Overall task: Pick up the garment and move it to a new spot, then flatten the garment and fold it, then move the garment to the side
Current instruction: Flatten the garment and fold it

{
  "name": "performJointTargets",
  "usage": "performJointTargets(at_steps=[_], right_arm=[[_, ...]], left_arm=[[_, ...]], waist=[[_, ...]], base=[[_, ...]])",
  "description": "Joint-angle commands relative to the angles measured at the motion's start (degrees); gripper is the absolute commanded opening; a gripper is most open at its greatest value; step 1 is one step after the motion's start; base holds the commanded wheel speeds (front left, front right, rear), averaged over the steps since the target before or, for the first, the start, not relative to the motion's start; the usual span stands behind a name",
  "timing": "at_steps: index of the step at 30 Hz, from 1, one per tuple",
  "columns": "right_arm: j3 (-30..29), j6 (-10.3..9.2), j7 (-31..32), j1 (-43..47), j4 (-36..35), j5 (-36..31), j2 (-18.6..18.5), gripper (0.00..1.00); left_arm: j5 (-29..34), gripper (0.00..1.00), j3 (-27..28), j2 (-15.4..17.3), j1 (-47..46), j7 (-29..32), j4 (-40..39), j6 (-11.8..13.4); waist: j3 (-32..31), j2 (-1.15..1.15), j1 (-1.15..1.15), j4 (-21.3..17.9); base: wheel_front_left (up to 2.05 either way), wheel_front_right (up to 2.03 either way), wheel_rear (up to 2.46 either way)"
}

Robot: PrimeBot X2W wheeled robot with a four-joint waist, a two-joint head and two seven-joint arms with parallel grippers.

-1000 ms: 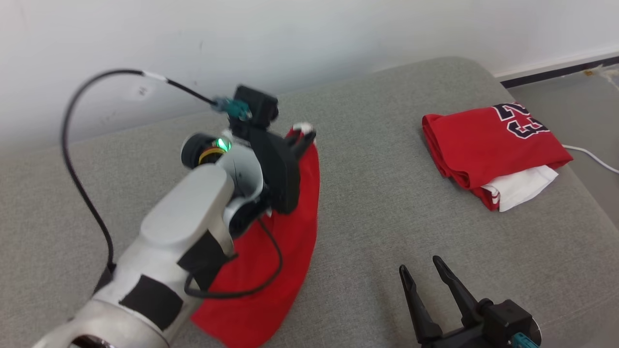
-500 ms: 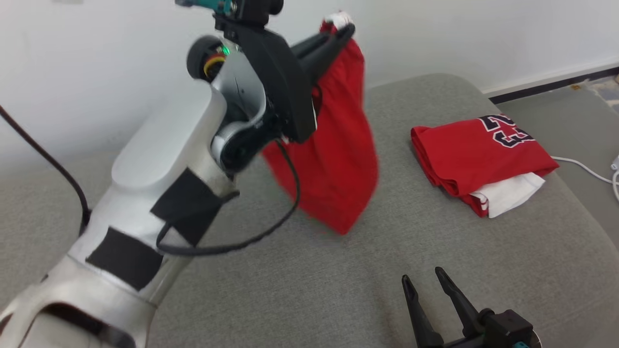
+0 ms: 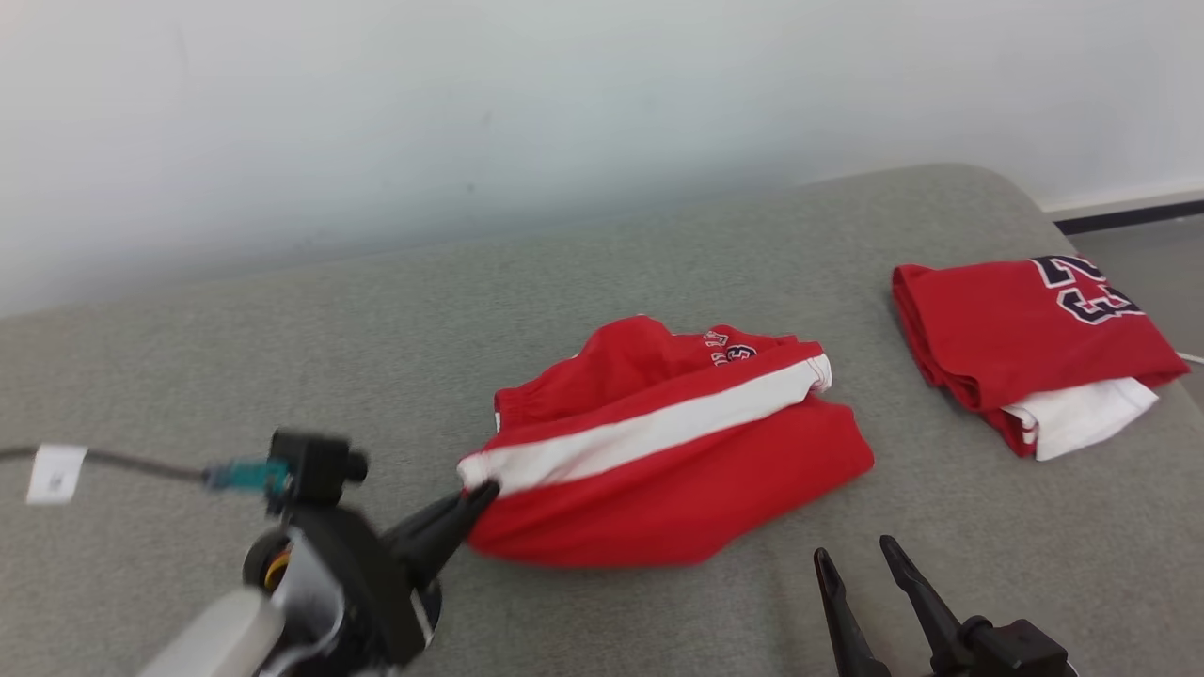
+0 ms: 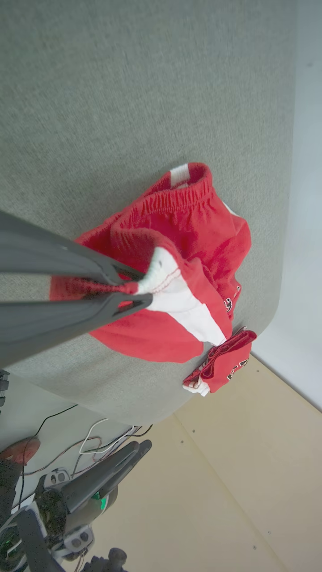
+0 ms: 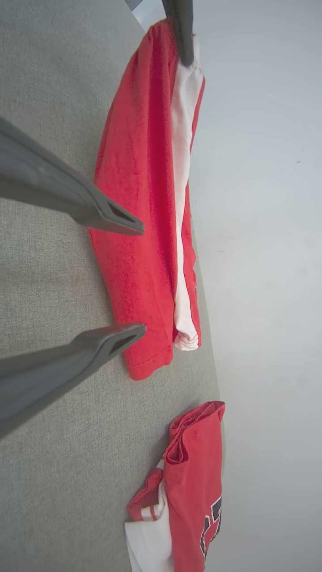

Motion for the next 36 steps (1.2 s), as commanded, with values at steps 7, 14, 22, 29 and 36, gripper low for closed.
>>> performJointTargets(at_steps=[7,14,22,29,36], right_arm=[[0.4,-0.04,-0.3,1.0,0.4,0.5,-0.9,1.00],[0.8,-0.04,-0.3,1.1,0.5,0.9,-1.5,1.00],[1.2,-0.04,-0.3,2.4,0.5,1.1,-1.9,1.00],[1.2,-0.04,-0.3,2.7,0.4,1.2,-2.0,1.00],[0.1,-0.04,-0.3,2.9,0.8,1.5,-1.8,1.00]], left_arm=[[1.3,0.00,0.8,5.4,10.9,-6.7,-4.3,0.4],[6.5,0.00,1.2,6.8,15.4,-15.2,-3.5,1.9],[7.6,0.39,0.7,7.1,18.2,-18.4,-0.1,2.2],[10.7,1.00,2.0,7.4,19.4,-23.0,1.7,5.9],[14.1,1.00,5.9,6.4,22.9,-27.3,-1.9,14.0]], waist=[[-1.1,0.01,0.01,4.1],[-2.4,0.01,0.01,5.6],[-4.0,0.01,0.01,6.2],[-5.1,0.01,0.01,7.4],[-5.7,0.01,0.01,9.2]], base=[[0.00,0.00,0.00],[0.00,0.00,0.00],[0.00,0.00,0.00],[0.00,0.00,0.00],[0.00,0.00,0.00]])
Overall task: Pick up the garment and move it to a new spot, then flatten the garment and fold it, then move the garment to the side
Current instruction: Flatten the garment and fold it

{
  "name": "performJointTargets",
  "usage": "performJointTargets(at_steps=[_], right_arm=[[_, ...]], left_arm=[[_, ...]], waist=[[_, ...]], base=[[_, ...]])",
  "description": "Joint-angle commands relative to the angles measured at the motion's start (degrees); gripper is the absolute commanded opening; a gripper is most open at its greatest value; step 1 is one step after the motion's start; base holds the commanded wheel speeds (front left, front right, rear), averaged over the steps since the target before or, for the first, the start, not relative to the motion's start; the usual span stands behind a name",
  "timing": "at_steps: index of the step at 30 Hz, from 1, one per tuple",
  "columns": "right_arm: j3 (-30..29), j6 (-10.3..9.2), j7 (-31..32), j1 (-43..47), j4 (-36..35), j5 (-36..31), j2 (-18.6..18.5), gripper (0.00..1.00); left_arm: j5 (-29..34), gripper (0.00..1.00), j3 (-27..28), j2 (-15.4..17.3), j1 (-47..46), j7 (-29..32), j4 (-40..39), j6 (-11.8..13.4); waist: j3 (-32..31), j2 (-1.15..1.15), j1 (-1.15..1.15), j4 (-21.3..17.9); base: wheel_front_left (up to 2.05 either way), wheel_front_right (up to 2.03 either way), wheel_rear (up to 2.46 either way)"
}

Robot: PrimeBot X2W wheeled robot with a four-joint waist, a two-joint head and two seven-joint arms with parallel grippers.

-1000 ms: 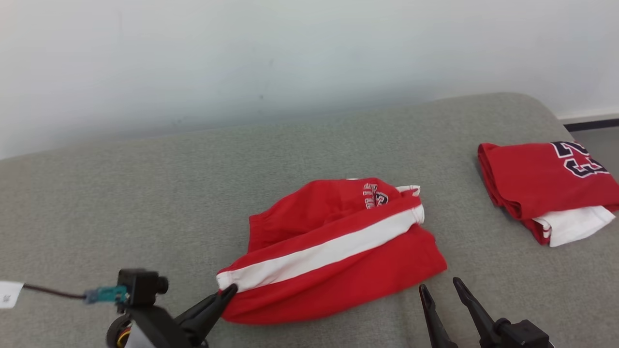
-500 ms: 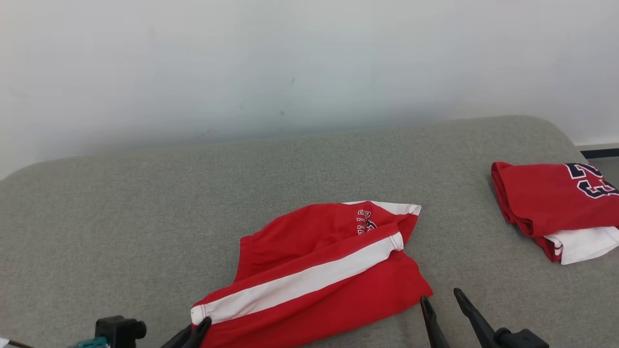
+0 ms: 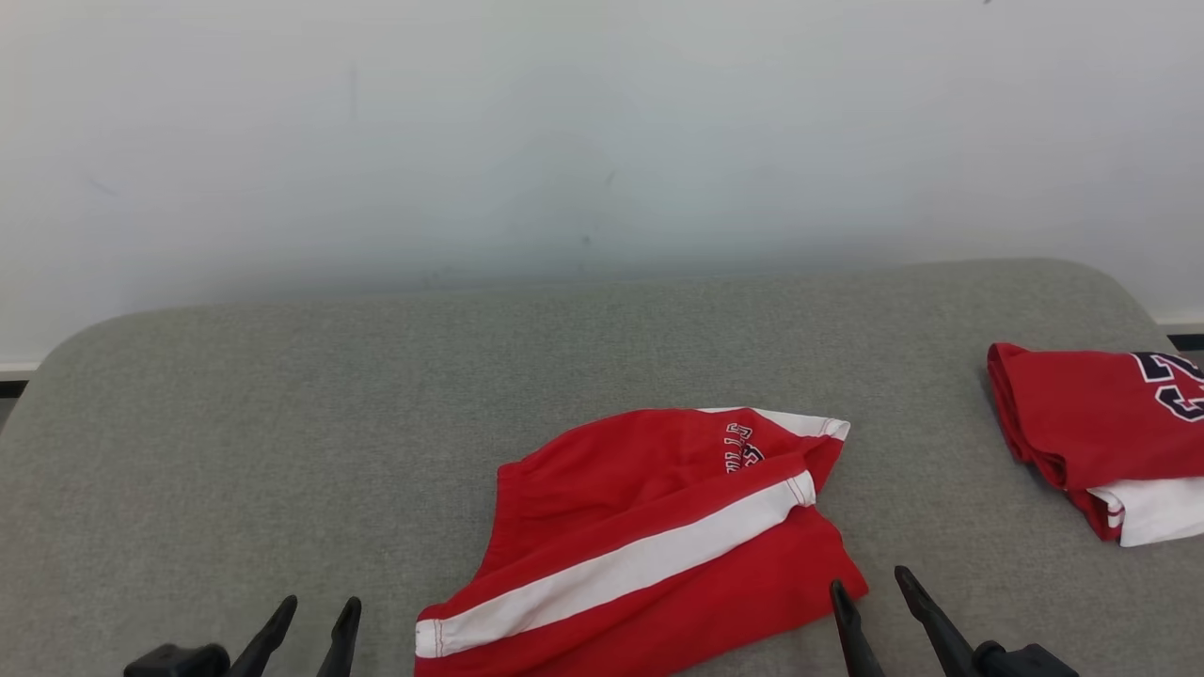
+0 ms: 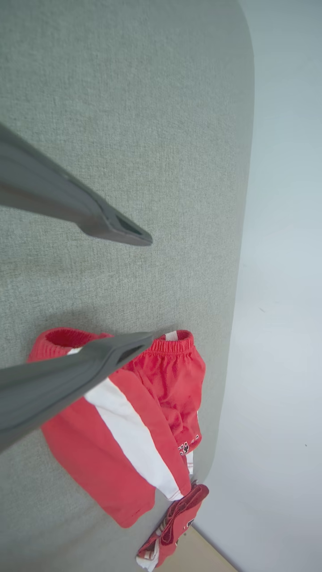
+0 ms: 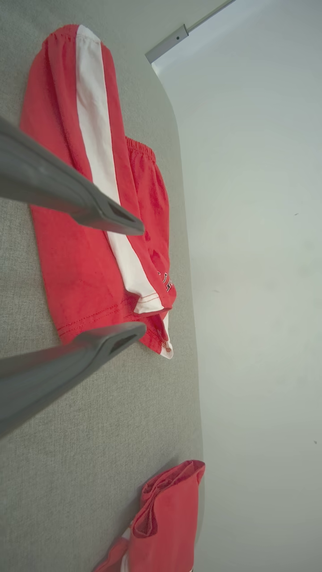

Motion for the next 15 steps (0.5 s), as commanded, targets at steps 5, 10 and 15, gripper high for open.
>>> performJointTargets(at_steps=[5,10,15], right_arm=[[-0.3,-0.04,-0.3,-0.7,2.7,1.3,-0.5,1.00],[-1.5,-0.04,-0.3,-3.0,7.0,1.2,-0.5,1.00],[-2.7,-0.04,-0.3,-6.3,11.4,1.0,-0.7,1.00]], left_arm=[[3.1,1.00,5.9,-2.9,5.9,-1.3,-5.4,6.4],[8.3,1.00,12.1,-6.6,9.5,-1.4,-10.0,8.5],[14.8,1.00,16.0,-11.2,13.3,-1.4,-12.9,8.6]], waist=[[-0.3,0.00,0.00,2.0],[0.1,0.00,0.00,3.2],[0.5,0.00,0.00,4.5]], base=[[0.00,0.00,0.00],[0.00,0.00,0.00],[0.00,0.00,0.00]])
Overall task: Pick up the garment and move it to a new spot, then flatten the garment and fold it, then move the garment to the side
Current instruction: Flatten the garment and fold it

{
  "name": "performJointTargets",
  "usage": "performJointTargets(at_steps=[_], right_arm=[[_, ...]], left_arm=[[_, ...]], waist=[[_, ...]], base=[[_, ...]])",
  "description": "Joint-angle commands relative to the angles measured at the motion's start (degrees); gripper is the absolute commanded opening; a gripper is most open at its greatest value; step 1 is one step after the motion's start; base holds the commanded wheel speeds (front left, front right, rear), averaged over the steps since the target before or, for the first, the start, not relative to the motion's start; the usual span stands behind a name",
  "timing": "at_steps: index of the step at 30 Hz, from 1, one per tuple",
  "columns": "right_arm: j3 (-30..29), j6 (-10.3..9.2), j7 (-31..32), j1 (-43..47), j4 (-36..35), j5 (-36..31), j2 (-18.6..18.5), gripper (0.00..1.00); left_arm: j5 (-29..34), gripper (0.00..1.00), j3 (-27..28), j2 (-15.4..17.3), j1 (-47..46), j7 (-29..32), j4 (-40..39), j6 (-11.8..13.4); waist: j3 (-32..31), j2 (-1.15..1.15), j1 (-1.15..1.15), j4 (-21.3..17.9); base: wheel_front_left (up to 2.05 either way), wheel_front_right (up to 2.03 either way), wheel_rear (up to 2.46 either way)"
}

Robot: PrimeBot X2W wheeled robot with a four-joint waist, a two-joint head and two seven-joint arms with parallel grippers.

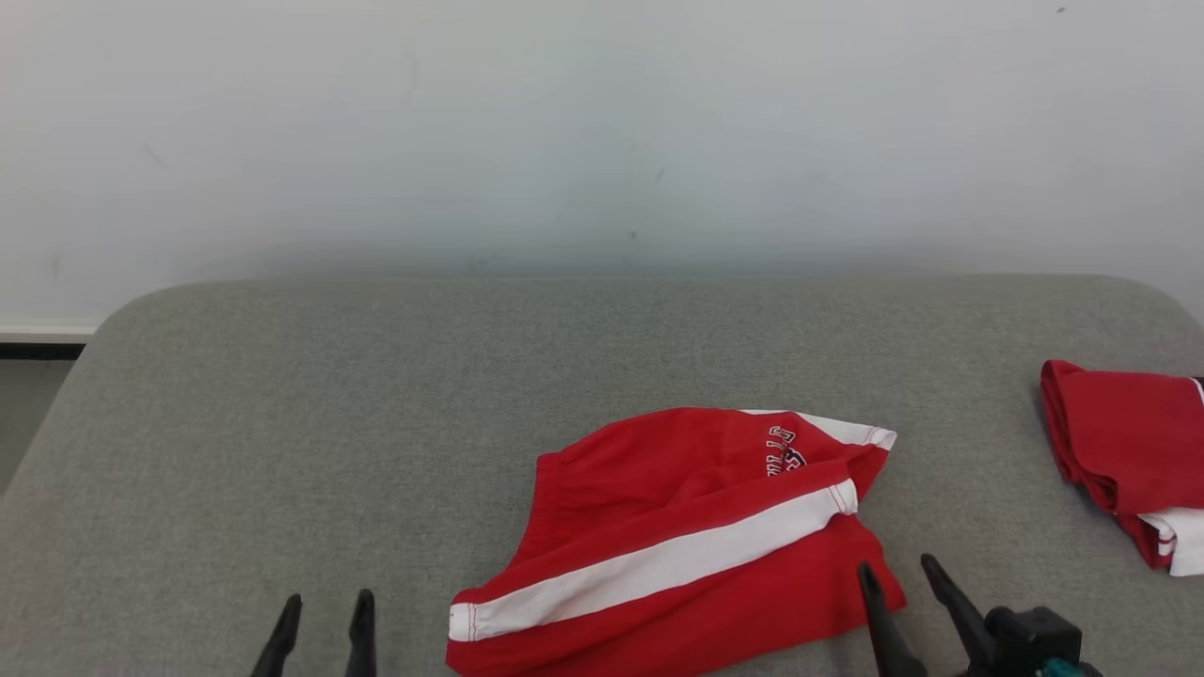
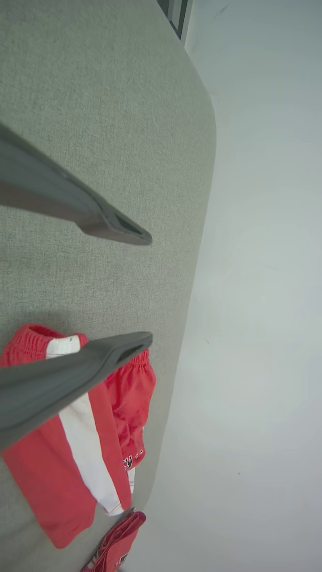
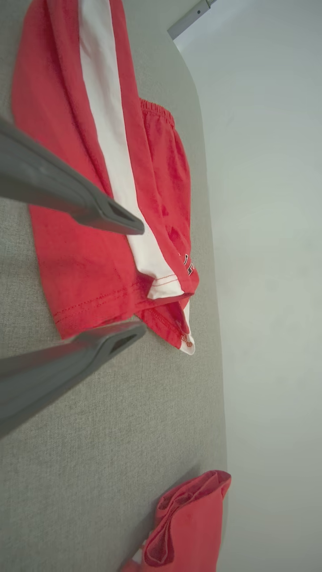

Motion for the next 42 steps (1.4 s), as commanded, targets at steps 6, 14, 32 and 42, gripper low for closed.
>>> performJointTargets(at_steps=[6,14,32,42], right_arm=[[0.5,-0.04,-0.3,-5.4,6.0,1.4,-2.3,1.00],[3.0,-0.04,-0.3,-13.1,16.8,5.8,-5.1,1.00],[13.4,-0.04,-0.3,-21.8,29.4,17.2,-8.1,0.00],[14.7,-0.04,-0.3,-21.7,28.9,18.3,-9.9,0.00]], left_arm=[[8.6,1.00,1.2,-4.3,4.0,-0.3,-0.6,-1.5],[13.7,1.00,1.4,-7.5,4.3,-0.3,1.9,-5.1],[16.9,1.00,2.6,-9.1,4.5,-0.3,4.2,-8.4],[17.5,1.00,2.4,-9.6,4.5,-0.3,5.4,-8.9]], waist=[[0.7,0.00,0.00,2.5],[1.2,0.00,0.00,6.1],[1.4,0.00,0.00,8.3],[0.9,0.00,0.00,7.5]], base=[[0.00,0.00,0.00],[0.00,0.00,0.00],[0.00,0.00,0.00],[0.00,0.00,0.00]])
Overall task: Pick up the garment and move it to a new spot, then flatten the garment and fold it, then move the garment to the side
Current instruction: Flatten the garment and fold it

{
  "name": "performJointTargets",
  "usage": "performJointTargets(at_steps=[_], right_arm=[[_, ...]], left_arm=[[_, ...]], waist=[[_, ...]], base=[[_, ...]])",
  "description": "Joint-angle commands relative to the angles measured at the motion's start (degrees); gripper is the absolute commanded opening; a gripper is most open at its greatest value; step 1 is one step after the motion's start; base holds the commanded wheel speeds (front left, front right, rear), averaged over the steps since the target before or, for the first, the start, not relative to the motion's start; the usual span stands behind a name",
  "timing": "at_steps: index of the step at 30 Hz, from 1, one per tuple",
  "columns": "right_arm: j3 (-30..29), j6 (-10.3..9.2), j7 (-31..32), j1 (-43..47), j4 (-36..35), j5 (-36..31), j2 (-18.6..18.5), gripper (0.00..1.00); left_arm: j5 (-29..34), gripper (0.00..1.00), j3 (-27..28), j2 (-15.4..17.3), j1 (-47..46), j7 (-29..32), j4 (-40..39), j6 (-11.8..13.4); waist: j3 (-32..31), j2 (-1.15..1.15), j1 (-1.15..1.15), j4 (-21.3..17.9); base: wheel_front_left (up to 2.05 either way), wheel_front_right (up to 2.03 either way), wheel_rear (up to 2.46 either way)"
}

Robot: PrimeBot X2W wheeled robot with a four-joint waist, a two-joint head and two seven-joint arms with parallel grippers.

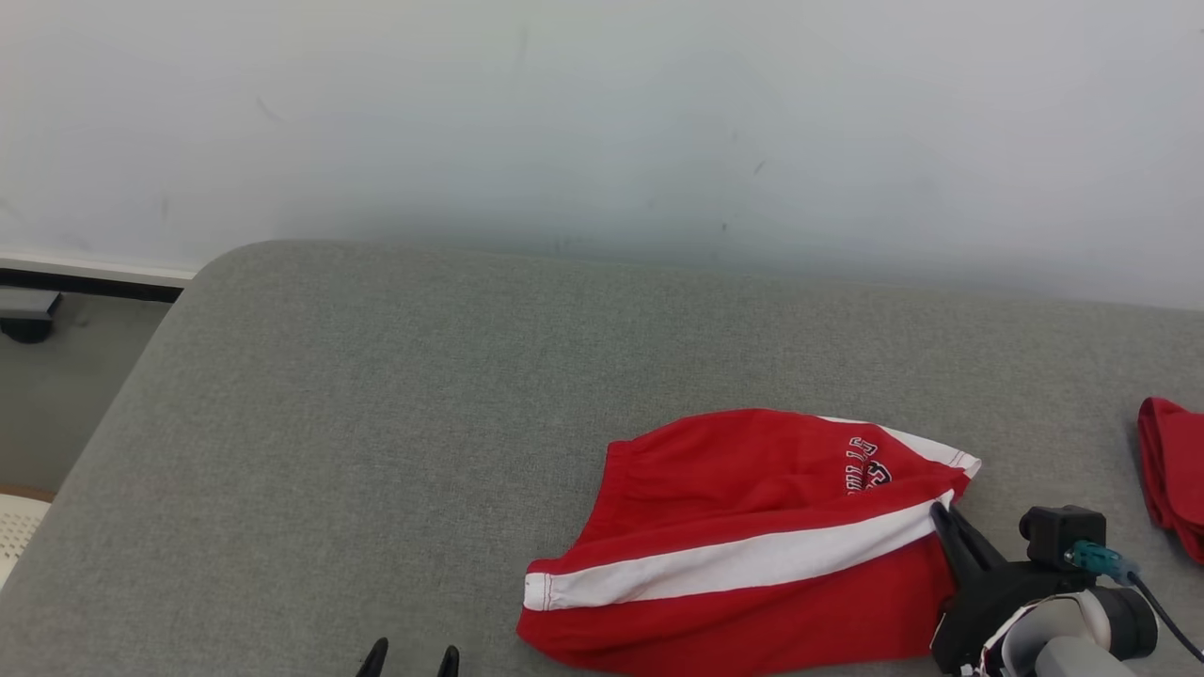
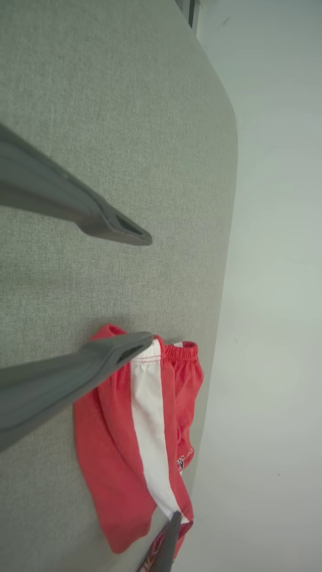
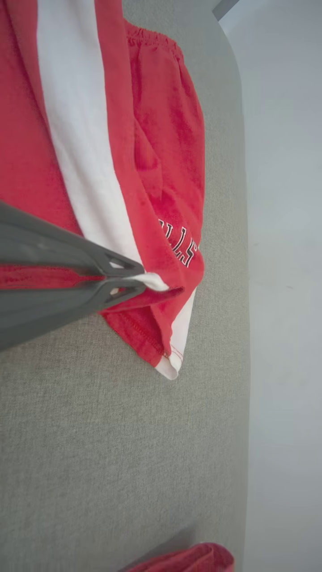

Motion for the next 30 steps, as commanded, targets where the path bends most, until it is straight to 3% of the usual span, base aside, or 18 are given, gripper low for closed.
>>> performJointTargets(at_steps=[1,6,17,30], right_arm=[[-0.1,-0.04,-0.3,0.9,-0.3,0.0,-0.4,0.00],[0.0,-0.04,-0.3,2.2,-1.6,-0.6,-1.4,0.00],[1.8,-0.04,-0.3,1.1,-1.7,-1.7,-1.0,0.00],[4.5,-0.04,-0.3,-1.0,-1.4,-0.7,-1.8,0.00]], left_arm=[[0.3,1.00,-0.2,-0.1,0.7,-0.2,0.5,-0.2],[-0.2,1.00,-0.8,0.3,-2.1,1.5,2.2,-1.5],[-3.6,1.00,-3.4,-1.1,-10.6,13.2,6.2,-4.4],[-5.4,1.00,-6.5,-2.5,-14.6,21.1,8.0,-6.0]], waist=[[-0.1,-0.01,0.00,-0.2],[-0.2,-0.01,0.00,-1.2],[0.6,-0.01,0.00,-3.6],[2.2,-0.01,0.00,-5.1]], base=[[0.00,0.00,0.00],[0.00,0.00,0.00],[0.00,0.00,0.00],[0.00,0.00,0.00]])
